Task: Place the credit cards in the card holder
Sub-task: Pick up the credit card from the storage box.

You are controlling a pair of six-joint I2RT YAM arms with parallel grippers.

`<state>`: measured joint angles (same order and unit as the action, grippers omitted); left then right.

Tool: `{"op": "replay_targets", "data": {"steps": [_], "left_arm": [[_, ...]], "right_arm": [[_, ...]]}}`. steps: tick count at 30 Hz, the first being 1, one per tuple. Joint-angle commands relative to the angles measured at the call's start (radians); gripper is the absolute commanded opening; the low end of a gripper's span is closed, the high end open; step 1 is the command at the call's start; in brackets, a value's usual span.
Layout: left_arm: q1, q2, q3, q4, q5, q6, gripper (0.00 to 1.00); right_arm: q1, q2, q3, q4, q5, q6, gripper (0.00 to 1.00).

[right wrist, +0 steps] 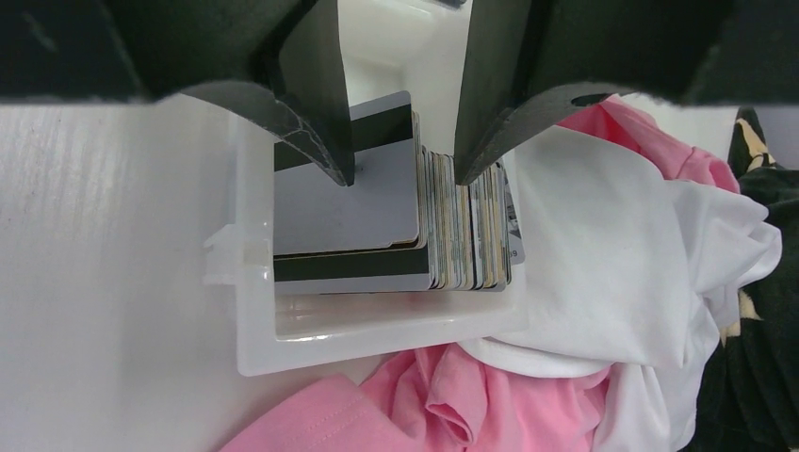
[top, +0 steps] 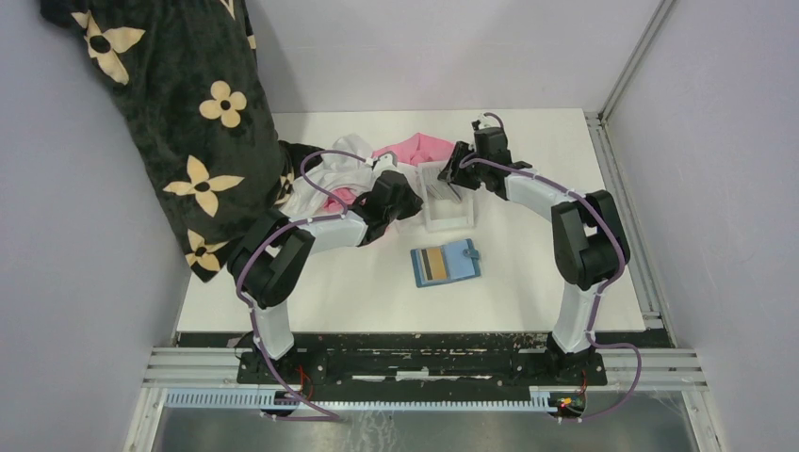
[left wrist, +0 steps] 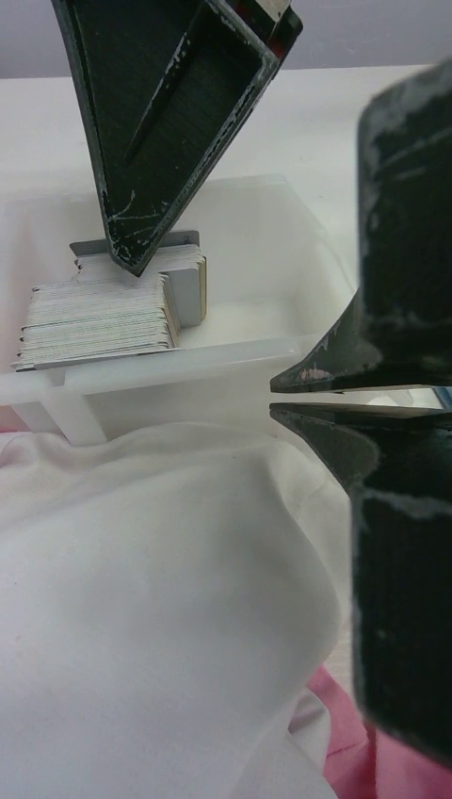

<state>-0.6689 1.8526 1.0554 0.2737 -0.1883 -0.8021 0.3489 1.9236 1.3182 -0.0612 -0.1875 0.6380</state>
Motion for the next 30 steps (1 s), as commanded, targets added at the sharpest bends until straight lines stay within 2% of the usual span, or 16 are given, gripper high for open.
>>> {"op": "replay_targets", "data": {"steps": [1,7,12,15,19,25,30], "left_arm": [[0.005,0.011,0.047,0.010,0.023,0.020,0.14],[0.005,0.010,0.049,0.009,0.030,0.021,0.14],[0.005,0.001,0.042,0.009,0.033,0.020,0.14],[0.005,-0.012,0.033,0.010,0.031,0.020,0.14],[0.005,-0.034,0.018,0.012,0.028,0.020,0.15],[0.005,-0.103,-0.002,-0.010,0.008,0.039,0.16],[0.006,-0.201,-0.035,-0.026,0.003,0.082,0.18]], "right_arm": [[0.009,-0.073,-0.002,0.031,-0.037,0.024,0.46],[0.013,-0.089,-0.010,0.020,-0.033,0.021,0.38],[0.034,-0.103,0.011,-0.046,0.024,-0.026,0.23],[0.062,-0.122,0.040,-0.132,0.111,-0.083,0.16],[0.098,-0.143,0.085,-0.216,0.207,-0.148,0.02],[0.138,-0.196,0.113,-0.308,0.353,-0.225,0.01],[0.150,-0.322,0.052,-0.324,0.395,-0.244,0.01]]}}
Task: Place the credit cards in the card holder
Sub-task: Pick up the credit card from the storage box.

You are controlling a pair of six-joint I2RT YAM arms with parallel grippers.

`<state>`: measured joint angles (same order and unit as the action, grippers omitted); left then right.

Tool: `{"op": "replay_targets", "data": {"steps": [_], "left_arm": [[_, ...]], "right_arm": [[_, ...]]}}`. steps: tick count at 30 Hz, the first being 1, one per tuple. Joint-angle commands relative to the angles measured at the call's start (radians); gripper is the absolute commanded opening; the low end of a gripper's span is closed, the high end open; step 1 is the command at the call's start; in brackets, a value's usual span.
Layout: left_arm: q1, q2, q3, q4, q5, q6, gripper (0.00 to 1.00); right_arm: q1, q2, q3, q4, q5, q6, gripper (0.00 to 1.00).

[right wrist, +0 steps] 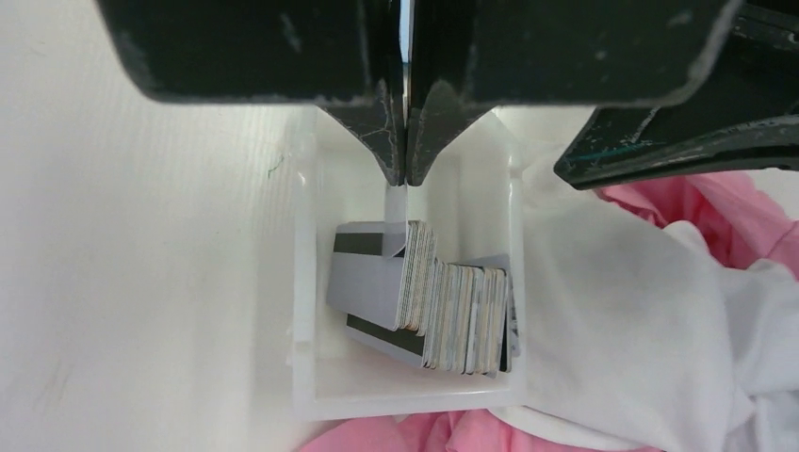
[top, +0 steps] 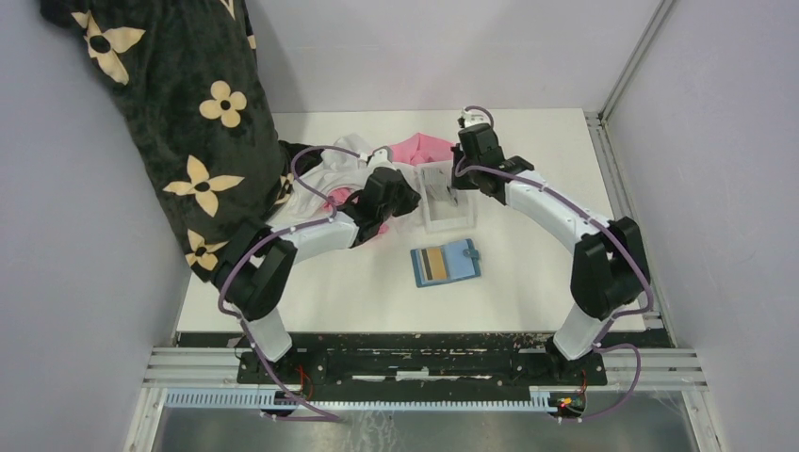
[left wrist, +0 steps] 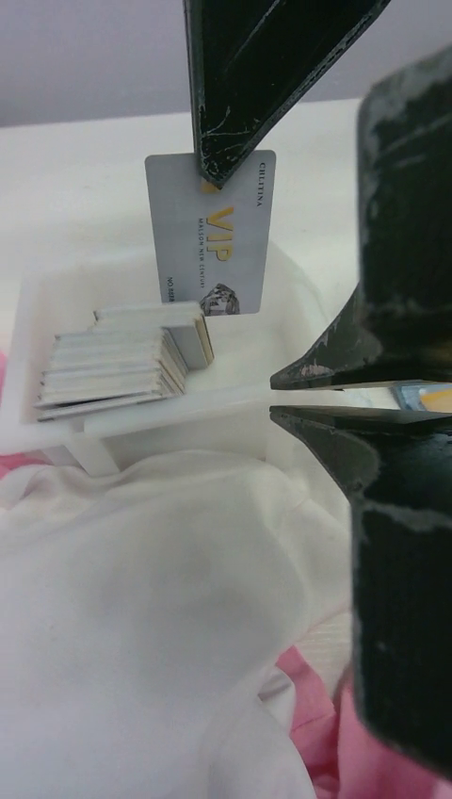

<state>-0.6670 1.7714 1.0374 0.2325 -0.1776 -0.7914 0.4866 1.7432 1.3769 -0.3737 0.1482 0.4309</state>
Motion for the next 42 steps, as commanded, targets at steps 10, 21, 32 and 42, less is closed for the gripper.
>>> {"op": "replay_targets", "data": {"steps": [10,21,32,42], "left_arm": [[0.005,-0.319,-0.177,0.172,0.327,0.227,0.25],[0.005,-0.346,-0.290,0.368,0.750,0.228,0.35],[0.015,-0.240,-0.313,0.509,0.985,0.149,0.38],[0.043,-0.179,-0.333,0.653,1.070,0.055,0.38]], "right_arm": [[0.018,-0.488,-0.245,-0.059,-0.200,-0.002,0.01],[0.018,-0.769,-0.469,-0.086,-0.477,0.090,0.01],[-0.009,-0.779,-0.528,-0.041,-0.643,0.146,0.01],[-0.067,-0.740,-0.572,0.046,-0.744,0.187,0.01]]}}
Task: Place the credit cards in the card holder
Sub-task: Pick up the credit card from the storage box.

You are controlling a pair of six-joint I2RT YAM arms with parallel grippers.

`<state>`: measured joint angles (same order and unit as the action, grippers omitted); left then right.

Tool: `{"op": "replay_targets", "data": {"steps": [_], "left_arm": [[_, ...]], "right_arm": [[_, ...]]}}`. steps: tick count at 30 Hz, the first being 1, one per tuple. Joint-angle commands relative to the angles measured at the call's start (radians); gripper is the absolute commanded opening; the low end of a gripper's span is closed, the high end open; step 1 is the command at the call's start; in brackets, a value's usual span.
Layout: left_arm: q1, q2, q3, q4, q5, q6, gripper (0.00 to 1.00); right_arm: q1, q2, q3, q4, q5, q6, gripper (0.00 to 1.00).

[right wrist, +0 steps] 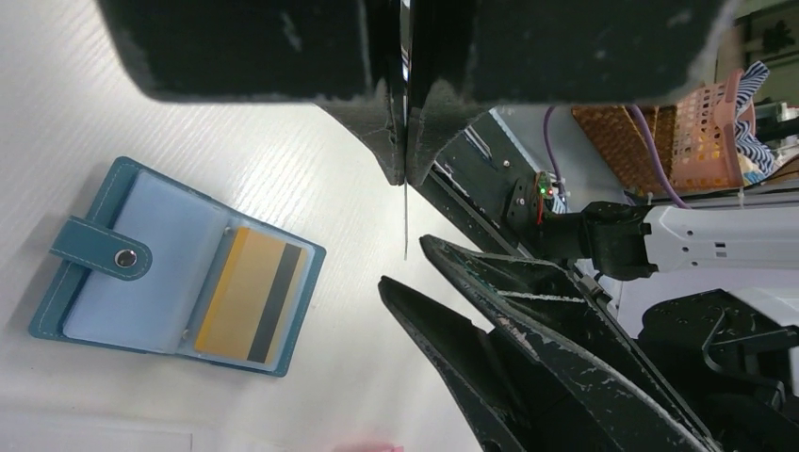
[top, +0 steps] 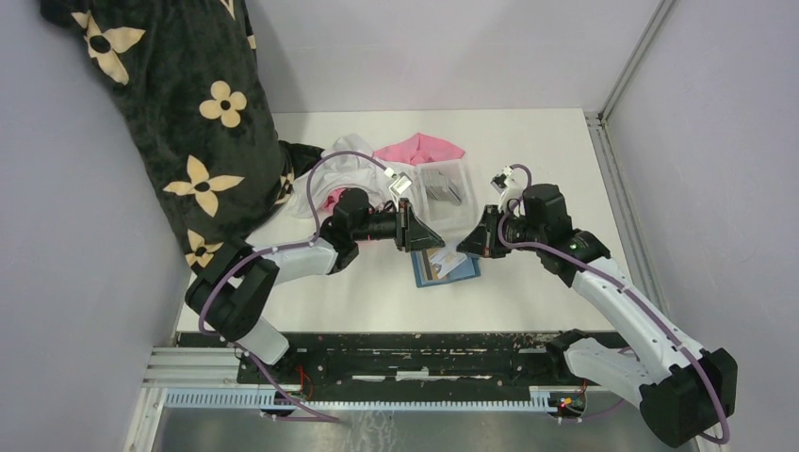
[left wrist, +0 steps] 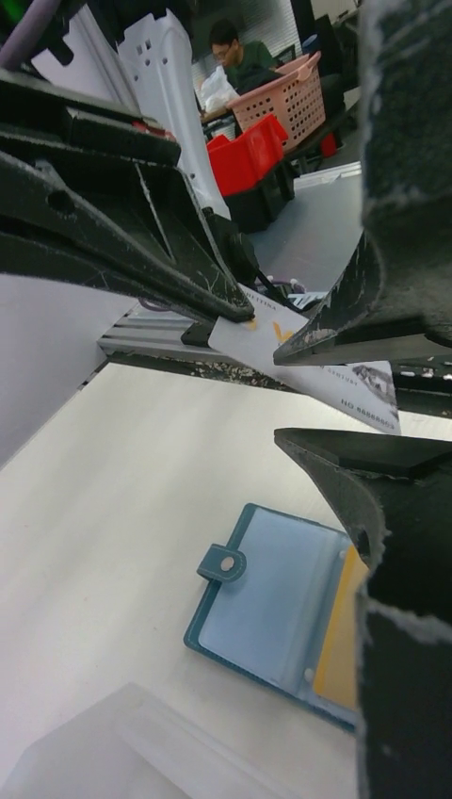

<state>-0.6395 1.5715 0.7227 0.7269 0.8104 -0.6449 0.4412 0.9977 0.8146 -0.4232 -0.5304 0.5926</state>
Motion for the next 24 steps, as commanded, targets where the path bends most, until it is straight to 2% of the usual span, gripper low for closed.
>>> {"op": "replay_targets", "data": {"steps": [1,6,14,17,21,24], "left_arm": [[0.019,0.029,-0.025,0.192,0.096,-0.113,0.38],[0.026,0.083,-0.037,0.330,0.154,-0.218,0.37],[0.027,0.147,-0.039,0.449,0.201,-0.302,0.35],[0.028,0.172,-0.036,0.491,0.221,-0.333,0.28],[0.027,0.205,-0.037,0.539,0.235,-0.371,0.04],[0.026,0.230,-0.054,0.617,0.234,-0.417,0.03]], "right_arm": [[-0.027,0.009,-0.011,0.097,-0.069,0.024,0.01],[-0.057,0.021,-0.009,0.118,-0.106,0.030,0.01],[-0.073,0.073,-0.017,0.180,-0.151,0.057,0.01],[-0.079,0.100,-0.029,0.220,-0.166,0.079,0.01],[-0.088,0.121,-0.037,0.258,-0.178,0.098,0.01],[-0.092,0.129,-0.040,0.282,-0.188,0.114,0.01]]}}
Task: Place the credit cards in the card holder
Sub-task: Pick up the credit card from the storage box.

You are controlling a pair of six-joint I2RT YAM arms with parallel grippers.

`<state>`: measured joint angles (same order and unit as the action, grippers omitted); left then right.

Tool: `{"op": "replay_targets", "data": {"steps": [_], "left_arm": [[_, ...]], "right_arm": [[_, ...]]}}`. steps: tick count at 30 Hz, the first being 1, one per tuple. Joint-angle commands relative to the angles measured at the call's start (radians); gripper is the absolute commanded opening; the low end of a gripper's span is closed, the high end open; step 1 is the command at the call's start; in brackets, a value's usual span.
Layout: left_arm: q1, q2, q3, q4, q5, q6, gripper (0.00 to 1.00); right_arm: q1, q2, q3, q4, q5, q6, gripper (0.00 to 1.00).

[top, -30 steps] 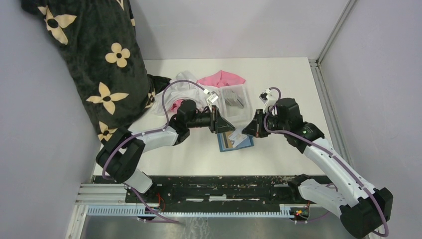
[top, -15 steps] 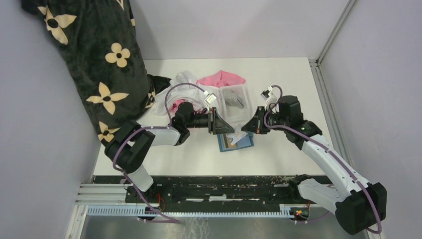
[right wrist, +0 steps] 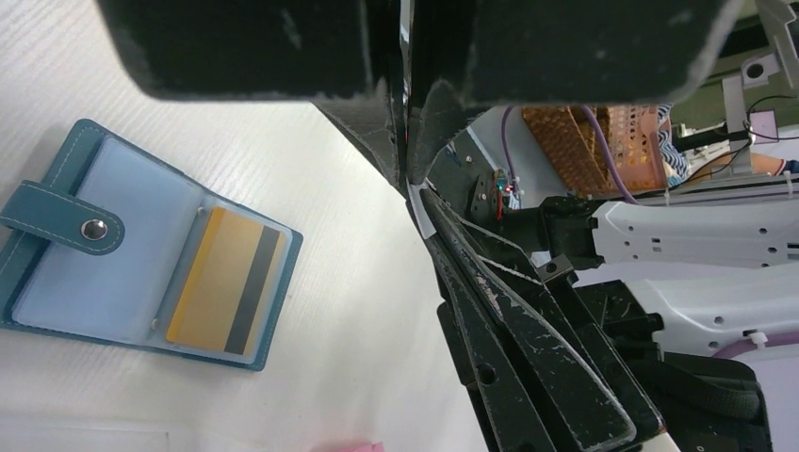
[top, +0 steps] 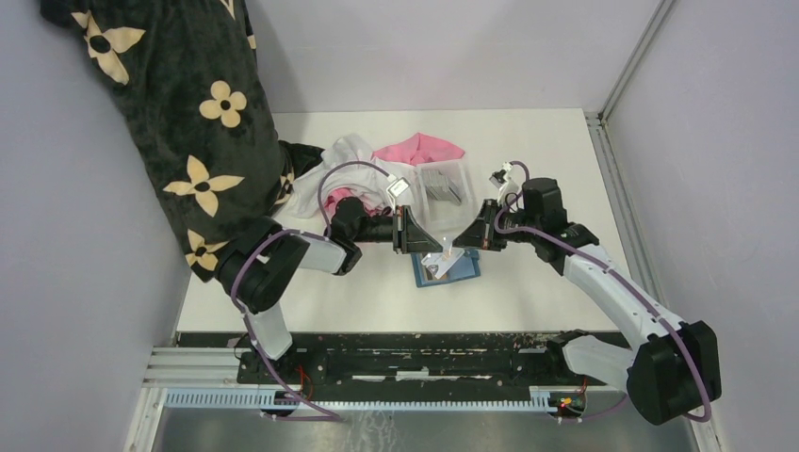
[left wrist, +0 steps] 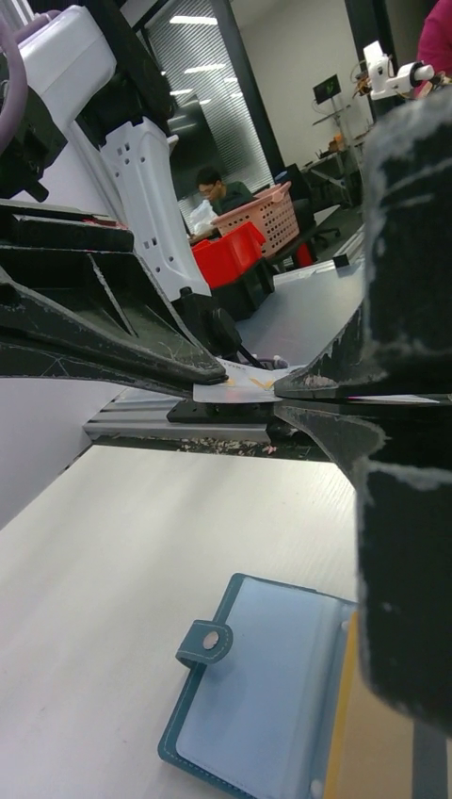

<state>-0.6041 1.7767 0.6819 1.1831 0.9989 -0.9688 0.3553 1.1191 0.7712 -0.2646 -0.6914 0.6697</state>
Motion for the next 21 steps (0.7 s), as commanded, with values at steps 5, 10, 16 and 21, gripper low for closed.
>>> {"op": "replay_targets", "data": {"steps": [5,10,16,21], "left_arm": [[-0.010,0.033,-0.080,0.194,-0.067,-0.102,0.03],[-0.043,-0.041,-0.204,0.060,-0.412,-0.036,0.03],[-0.192,-0.083,-0.272,-0.028,-0.857,-0.072,0.03],[-0.286,-0.035,-0.256,-0.024,-1.082,-0.187,0.03]], "right_arm": [[-0.012,0.018,0.005,0.129,-0.029,0.042,0.08],[-0.015,0.003,0.011,0.069,0.066,-0.012,0.44],[-0.014,-0.027,0.007,0.010,0.258,-0.078,0.53],[-0.013,0.008,0.008,-0.040,0.384,-0.138,0.53]]}}
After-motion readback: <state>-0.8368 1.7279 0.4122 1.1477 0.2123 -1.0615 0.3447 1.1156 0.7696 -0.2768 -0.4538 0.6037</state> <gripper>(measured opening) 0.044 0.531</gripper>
